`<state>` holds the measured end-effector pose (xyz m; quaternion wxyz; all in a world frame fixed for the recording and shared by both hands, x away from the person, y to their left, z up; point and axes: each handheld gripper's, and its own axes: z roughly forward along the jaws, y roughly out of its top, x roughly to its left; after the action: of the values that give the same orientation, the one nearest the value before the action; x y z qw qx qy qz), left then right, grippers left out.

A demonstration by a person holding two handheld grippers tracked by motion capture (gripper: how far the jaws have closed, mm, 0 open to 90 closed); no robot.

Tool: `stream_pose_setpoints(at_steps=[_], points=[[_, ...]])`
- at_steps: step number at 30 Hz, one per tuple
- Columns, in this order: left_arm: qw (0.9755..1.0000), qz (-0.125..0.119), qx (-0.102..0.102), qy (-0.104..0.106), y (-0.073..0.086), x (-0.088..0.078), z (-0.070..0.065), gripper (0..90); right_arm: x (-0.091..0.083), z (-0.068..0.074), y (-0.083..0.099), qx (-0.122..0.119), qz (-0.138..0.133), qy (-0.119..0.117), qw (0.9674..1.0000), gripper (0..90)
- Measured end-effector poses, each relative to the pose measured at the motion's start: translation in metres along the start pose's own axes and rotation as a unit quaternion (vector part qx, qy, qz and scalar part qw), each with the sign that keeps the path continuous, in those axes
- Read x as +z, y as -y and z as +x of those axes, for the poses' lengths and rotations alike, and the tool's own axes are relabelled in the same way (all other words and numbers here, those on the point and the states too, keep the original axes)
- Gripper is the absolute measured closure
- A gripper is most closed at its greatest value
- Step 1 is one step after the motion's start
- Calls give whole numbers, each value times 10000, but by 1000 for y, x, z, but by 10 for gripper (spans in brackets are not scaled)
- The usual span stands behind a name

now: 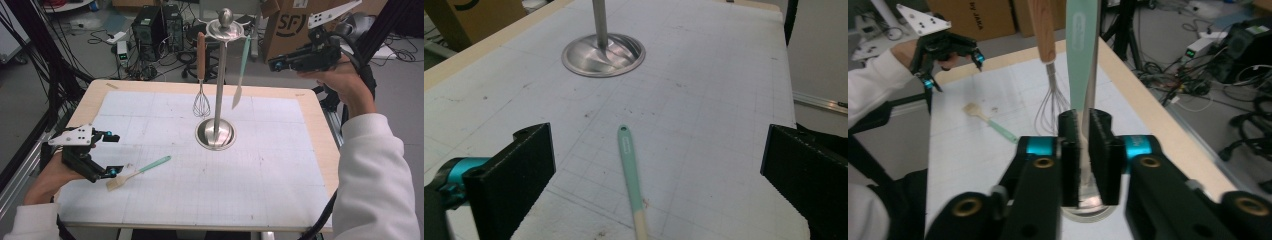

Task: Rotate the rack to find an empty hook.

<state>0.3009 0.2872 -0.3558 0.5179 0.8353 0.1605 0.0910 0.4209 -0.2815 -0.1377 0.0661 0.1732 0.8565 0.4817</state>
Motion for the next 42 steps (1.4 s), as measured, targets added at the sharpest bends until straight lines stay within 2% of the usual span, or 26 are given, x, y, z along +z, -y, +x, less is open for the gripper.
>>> stream_pose_setpoints(at_steps=[3, 12, 15, 19, 27, 31, 39, 42], points=[[10000, -2, -5, 4, 0, -1, 1, 17, -1, -1, -5, -4, -17, 21, 10000, 889], [10000, -55, -59, -31, 2, -3, 2, 17, 3, -2, -33, -151, -37, 148, 9998, 893], [10000, -52, -62, -30, 2, -3, 1, 17, 5, -5, -38, -104, -116, 112, 9998, 894], [10000, -46, -52, -44, 3, -5, 3, 17, 9, -8, -43, -61, -68, 88, 9999, 893], [10000, -27, -65, -71, 4, -5, 3, 17, 19, -4, -54, -224, -164, 80, 9996, 893], [9999, -16, -76, -81, 4, -6, 4, 17, 22, 0, -56, -249, -153, 66, 9995, 893], [9998, -157, -63, -40, 4, -8, 4, 17, 31, 18, -63, -324, -137, 20, 9994, 893], [9999, -74, -63, -56, 4, -7, 5, 17, 36, 26, -65, -328, -134, 26, 9994, 893]])
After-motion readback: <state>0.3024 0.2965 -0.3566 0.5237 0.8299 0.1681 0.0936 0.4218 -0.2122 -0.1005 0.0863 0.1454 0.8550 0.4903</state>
